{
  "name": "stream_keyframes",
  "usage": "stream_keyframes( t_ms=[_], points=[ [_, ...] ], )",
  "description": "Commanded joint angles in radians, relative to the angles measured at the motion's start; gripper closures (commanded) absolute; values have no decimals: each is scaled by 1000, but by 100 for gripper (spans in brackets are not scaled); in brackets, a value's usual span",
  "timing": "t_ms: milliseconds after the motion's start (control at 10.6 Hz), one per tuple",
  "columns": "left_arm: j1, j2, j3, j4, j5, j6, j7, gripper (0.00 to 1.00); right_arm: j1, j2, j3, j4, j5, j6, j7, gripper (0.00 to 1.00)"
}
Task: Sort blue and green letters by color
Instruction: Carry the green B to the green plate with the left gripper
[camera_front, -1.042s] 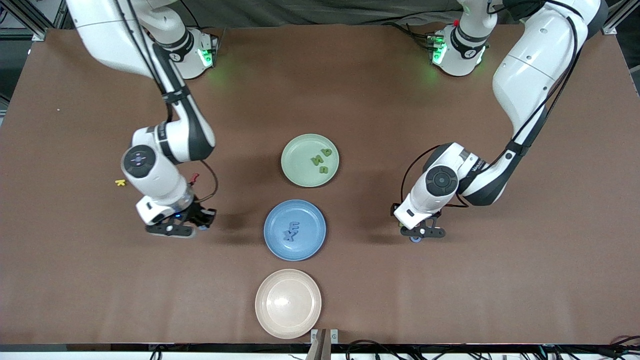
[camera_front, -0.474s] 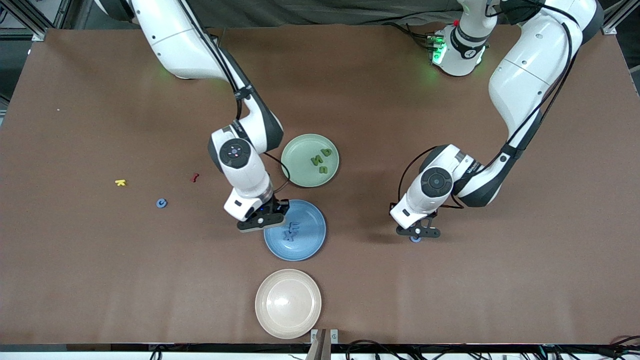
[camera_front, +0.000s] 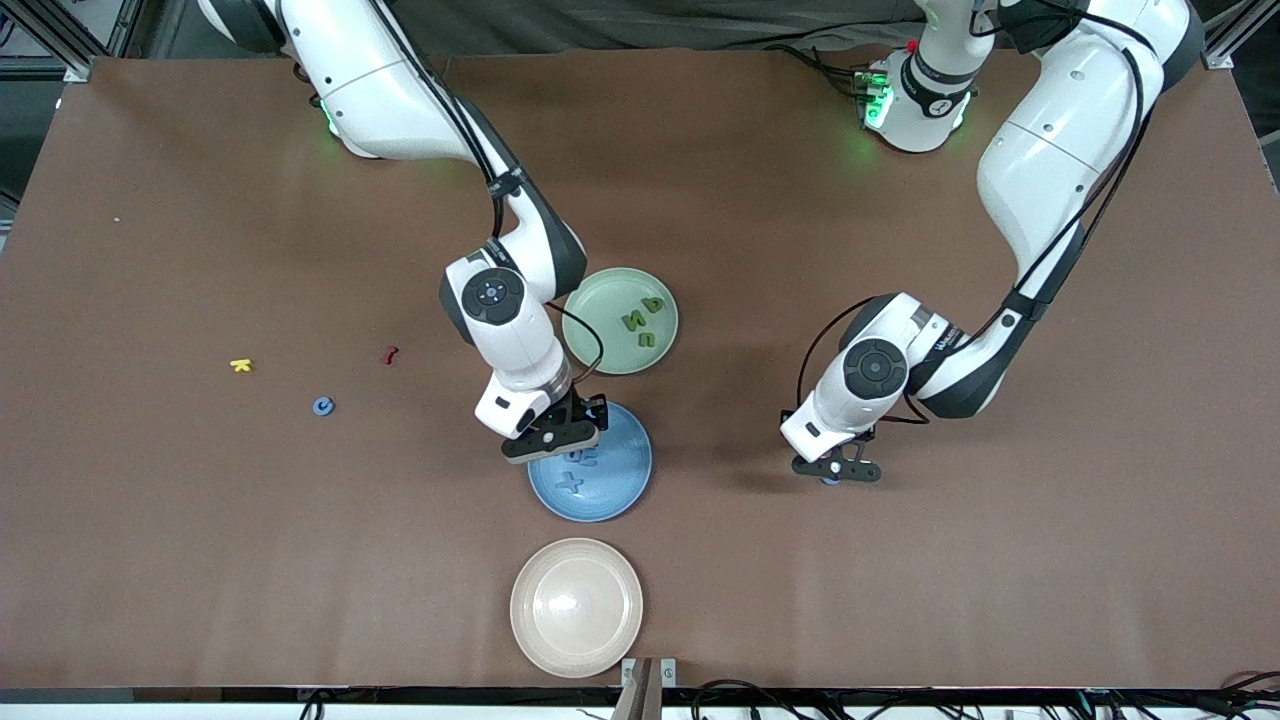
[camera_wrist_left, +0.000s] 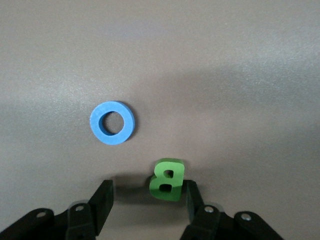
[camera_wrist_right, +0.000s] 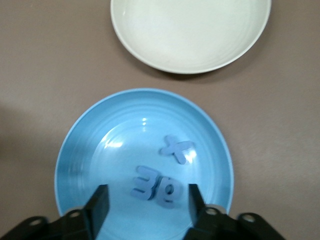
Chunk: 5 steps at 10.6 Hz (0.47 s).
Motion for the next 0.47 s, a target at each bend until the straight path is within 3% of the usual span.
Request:
stream_keyframes(
  t_ms=[0, 190, 379],
  points=[
    [-16, 24, 7, 41, 26, -1, 12, 39, -112, -26, 62, -6, -13, -14, 1, 0],
    [-16, 28, 7, 48, 26, -1, 12, 52, -221, -63, 115, -64, -18, -21, -30, 0],
    [-18, 30, 7, 52, 26, -1, 28, 80, -308, -113, 129, -159, -18, -40, -117, 0]
  ],
)
